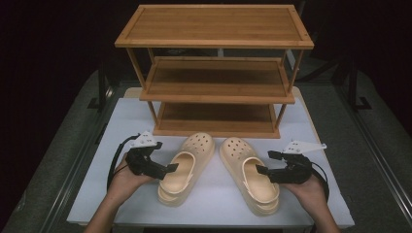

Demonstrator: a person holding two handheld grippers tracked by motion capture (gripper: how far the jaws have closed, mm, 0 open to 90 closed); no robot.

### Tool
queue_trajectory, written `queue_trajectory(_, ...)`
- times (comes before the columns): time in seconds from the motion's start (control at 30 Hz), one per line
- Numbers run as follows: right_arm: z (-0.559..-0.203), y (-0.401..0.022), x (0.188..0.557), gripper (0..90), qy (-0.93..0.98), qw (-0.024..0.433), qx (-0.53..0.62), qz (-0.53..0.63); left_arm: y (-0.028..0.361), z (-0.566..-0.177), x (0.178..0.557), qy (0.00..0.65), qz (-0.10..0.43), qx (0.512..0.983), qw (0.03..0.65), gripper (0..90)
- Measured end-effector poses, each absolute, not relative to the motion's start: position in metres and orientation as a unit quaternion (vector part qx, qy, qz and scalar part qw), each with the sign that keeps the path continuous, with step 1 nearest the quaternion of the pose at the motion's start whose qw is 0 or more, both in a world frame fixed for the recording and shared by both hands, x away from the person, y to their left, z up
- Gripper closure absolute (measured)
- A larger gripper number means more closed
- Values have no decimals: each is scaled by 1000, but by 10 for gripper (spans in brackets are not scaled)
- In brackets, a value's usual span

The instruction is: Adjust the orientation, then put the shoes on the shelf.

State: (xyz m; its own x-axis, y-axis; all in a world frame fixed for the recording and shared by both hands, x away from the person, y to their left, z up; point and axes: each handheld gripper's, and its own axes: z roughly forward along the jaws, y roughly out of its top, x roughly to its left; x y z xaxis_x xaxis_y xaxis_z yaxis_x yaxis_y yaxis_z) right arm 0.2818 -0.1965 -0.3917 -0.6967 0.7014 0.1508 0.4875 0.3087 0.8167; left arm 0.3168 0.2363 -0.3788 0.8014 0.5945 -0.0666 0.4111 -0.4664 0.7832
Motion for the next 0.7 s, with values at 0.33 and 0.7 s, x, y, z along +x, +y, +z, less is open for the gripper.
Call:
queue_trajectory(0.33,-392,-196,283,282,802,119,371,452,219,-392,330,271,106,865,409,226)
queue_trajectory(0.7,-397,-192,287,294,811,118,371,437,214,-393,331,263,155,869,390,627)
